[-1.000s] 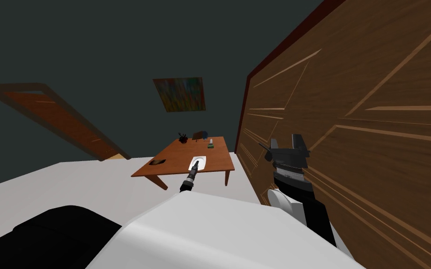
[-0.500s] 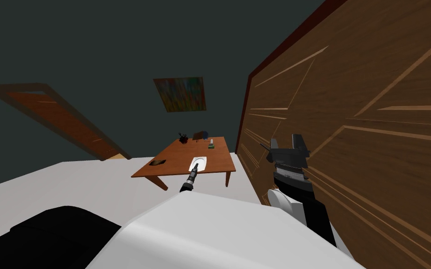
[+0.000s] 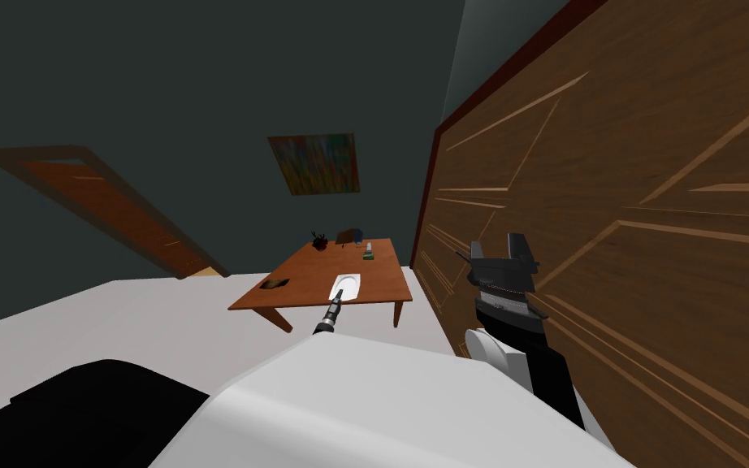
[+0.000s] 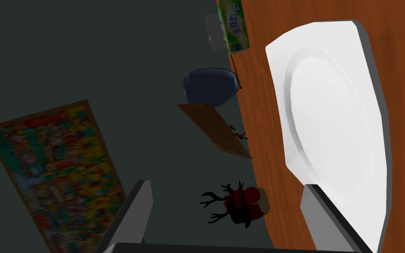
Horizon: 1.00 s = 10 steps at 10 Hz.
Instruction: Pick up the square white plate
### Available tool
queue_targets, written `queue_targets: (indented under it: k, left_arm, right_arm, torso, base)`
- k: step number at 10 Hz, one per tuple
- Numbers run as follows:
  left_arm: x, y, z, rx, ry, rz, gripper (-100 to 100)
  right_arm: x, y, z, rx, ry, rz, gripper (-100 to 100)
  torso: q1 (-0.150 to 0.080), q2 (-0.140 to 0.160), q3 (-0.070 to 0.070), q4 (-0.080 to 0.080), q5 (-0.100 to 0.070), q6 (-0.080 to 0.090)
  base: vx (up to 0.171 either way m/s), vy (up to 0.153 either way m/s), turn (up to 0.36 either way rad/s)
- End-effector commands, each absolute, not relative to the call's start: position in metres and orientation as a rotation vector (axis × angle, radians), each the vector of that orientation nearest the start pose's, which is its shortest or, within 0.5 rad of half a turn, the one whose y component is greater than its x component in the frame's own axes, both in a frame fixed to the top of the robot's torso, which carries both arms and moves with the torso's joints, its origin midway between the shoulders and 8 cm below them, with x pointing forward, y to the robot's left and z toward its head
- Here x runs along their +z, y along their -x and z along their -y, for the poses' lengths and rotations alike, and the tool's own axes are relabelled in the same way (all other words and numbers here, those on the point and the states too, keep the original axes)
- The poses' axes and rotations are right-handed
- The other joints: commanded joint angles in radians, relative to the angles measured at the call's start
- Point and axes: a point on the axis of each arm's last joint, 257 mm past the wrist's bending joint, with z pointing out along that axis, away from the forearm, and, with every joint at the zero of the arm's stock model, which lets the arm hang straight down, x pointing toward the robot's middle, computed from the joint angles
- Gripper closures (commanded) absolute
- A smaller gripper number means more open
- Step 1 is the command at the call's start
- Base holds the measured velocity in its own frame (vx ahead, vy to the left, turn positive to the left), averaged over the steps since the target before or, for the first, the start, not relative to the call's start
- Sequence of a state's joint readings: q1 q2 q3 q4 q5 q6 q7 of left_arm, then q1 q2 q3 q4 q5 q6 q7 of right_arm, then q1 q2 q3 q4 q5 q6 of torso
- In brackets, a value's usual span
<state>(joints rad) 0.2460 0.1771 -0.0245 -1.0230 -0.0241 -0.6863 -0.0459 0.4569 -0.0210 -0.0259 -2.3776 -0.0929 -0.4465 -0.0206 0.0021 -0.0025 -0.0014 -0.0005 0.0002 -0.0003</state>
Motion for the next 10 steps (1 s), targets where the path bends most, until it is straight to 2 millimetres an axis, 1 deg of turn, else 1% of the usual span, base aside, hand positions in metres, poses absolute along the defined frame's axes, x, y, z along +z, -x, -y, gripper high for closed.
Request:
queue_targets:
  k: [1, 5, 6, 7, 9, 10]
  left_arm:
    - [-0.436, -0.371, -0.316, -0.951, 1.169, -1.395, -100]
    - [-0.460, -0.361, -0.321, -0.926, 1.247, -1.403, -100]
    - [-0.471, -0.356, -0.322, -0.916, 1.284, -1.404, -100]
    - [-0.471, -0.356, -0.322, -0.916, 1.284, -1.404, -100]
    - [-0.487, -0.349, -0.320, -0.907, 1.352, -1.396, -100]
    - [-0.490, -0.347, -0.320, -0.902, 1.357, -1.400, -100]
  right_arm:
    - [0.072, -0.331, 0.287, 1.395, -0.633, -0.511, 0]
    - [0.072, -0.331, 0.287, 1.395, -0.633, -0.511, 0]
    - [0.072, -0.331, 0.287, 1.395, -0.633, -0.511, 0]
    - [0.072, -0.331, 0.287, 1.395, -0.633, -0.511, 0]
    - [0.072, -0.331, 0.287, 1.395, -0.633, -0.511, 0]
    - [0.072, -0.331, 0.287, 1.395, -0.633, -0.511, 0]
  torso:
    - [0.000, 0.000, 0.000, 0.000, 0.000, 0.000]
    - [0.000, 0.000, 0.000, 0.000, 0.000, 0.000]
    - [-0.001, 0.000, 0.000, 0.000, 0.000, 0.000]
    - [0.000, 0.000, 0.000, 0.000, 0.000, 0.000]
    - [-0.001, 0.001, 0.000, 0.000, 0.000, 0.000]
    - [0.000, 0.000, 0.000, 0.000, 0.000, 0.000]
  base:
    - [0.055, 0.046, 0.034]
    - [0.042, 0.032, 0.020]
    - [0.039, 0.034, 0.022]
    - [0.032, 0.028, 0.009]
    - [0.039, 0.031, 0.027]
    - [0.042, 0.033, 0.007]
